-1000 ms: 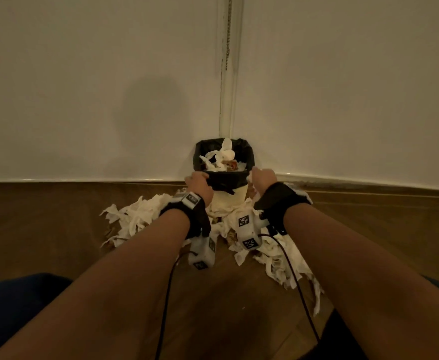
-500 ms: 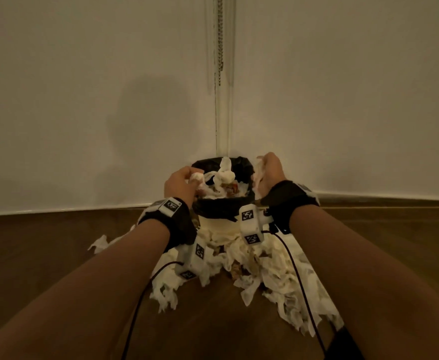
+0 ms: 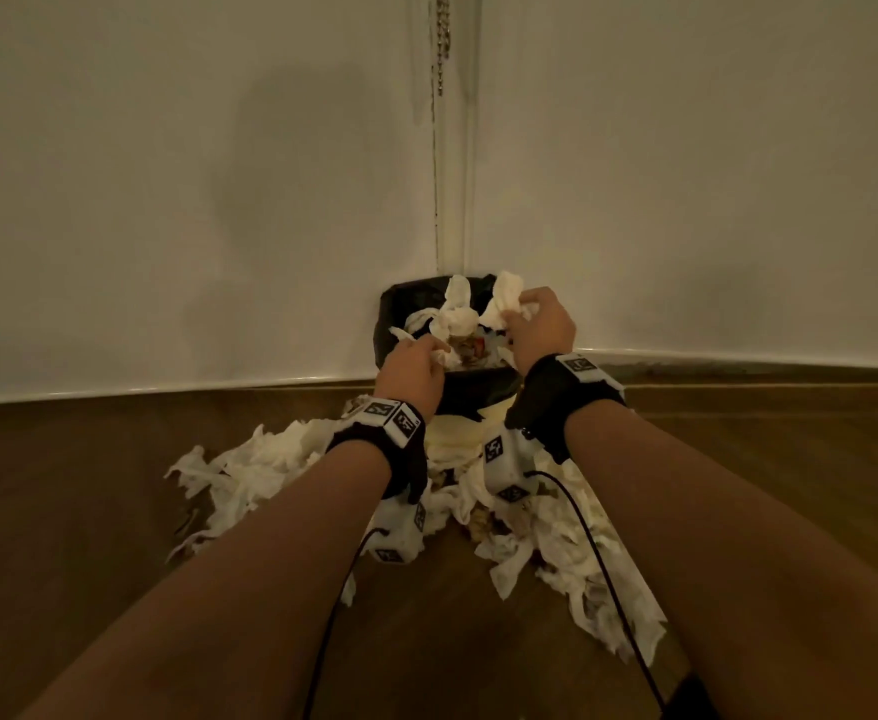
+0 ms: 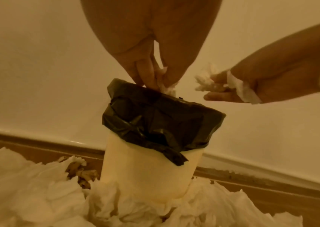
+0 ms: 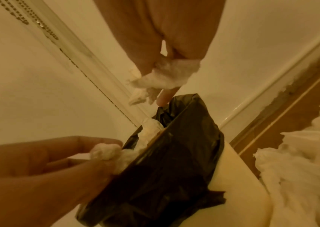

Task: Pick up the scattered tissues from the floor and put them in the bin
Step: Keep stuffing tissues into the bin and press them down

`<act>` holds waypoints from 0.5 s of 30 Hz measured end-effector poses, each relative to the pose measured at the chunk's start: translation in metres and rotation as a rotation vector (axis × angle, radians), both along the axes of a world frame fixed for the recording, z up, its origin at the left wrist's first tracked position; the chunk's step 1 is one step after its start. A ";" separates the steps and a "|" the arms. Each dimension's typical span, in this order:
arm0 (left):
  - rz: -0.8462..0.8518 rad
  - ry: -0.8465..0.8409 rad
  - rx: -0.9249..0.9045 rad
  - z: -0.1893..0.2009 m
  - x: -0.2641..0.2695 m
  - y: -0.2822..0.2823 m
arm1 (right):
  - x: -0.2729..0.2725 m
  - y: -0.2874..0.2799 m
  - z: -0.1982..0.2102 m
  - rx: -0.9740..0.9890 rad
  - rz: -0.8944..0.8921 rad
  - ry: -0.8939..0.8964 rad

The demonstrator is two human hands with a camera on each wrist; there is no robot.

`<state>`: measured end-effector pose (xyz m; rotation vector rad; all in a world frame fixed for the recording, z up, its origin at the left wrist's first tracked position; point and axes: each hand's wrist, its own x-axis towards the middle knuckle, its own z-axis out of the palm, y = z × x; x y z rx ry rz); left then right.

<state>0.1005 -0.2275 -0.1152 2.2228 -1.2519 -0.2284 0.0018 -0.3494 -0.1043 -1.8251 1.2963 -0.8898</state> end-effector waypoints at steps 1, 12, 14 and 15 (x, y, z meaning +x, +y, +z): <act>-0.021 -0.018 0.030 -0.001 -0.001 -0.001 | 0.000 0.000 -0.001 0.021 -0.031 -0.029; -0.163 -0.346 0.405 -0.013 -0.002 -0.007 | 0.020 -0.006 0.006 0.274 -0.027 0.017; -0.169 -0.374 0.434 -0.016 0.000 -0.008 | 0.023 -0.004 0.006 0.291 0.030 0.000; -0.168 -0.389 0.441 -0.017 0.001 -0.009 | 0.026 -0.004 0.004 0.284 0.049 -0.027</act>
